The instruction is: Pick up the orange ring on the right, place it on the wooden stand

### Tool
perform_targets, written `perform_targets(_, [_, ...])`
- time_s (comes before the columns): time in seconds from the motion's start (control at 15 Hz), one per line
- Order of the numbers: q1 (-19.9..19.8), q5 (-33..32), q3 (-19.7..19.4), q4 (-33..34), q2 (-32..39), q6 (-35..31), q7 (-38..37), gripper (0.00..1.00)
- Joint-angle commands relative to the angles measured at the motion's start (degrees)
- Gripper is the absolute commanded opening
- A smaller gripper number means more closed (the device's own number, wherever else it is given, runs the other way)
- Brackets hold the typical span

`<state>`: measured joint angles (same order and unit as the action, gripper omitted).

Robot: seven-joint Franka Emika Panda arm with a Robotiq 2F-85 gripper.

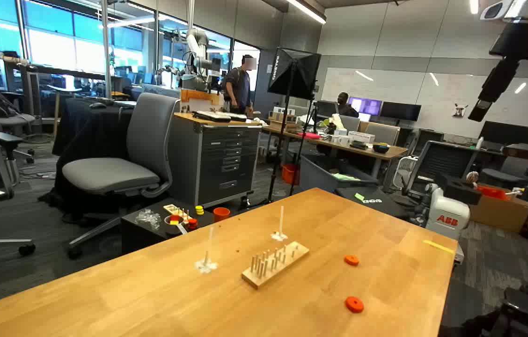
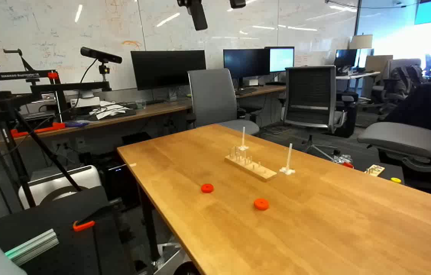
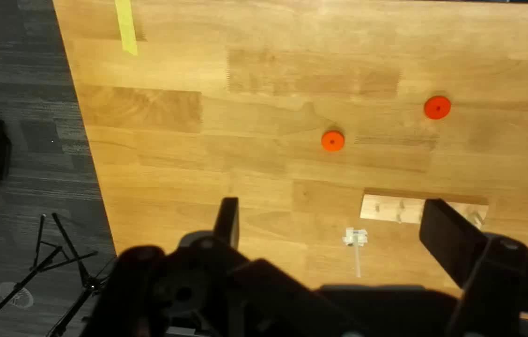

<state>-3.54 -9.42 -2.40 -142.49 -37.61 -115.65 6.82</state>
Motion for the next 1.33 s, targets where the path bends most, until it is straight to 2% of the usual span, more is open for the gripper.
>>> perform_targets(0.0, [0.38, -0.21, -0.29, 0.36, -0.02, 0.11, -0.20, 1.00])
perform_targets(0.4, [0.38, -0.21, -0.29, 0.80, -0.31, 0.11, -0.20, 1.00])
perform_targets(0.6, [0.82, 1.93, 0.72, 4.71, 5.50, 0.01, -3.81, 1.00])
perform_targets(0.8, [0.92, 3.91, 1.92, 7.90, 12.96, -2.92, -8.89, 1.00])
perform_targets(0.93, [0.61, 4.27, 2.71, 10.45, 18.42, -4.32, -12.38, 1.00])
perform_targets(1.13, [-0.19, 2.60, 3.42, 16.09, 28.52, -3.09, -18.40, 1.00])
perform_targets(1.2, [0.74, 3.14, 2.42, 10.14, 21.71, -4.32, -14.86, 1.00])
perform_targets(1.27, [0.78, 3.09, 2.38, 11.77, 24.81, -4.32, -16.09, 1.00])
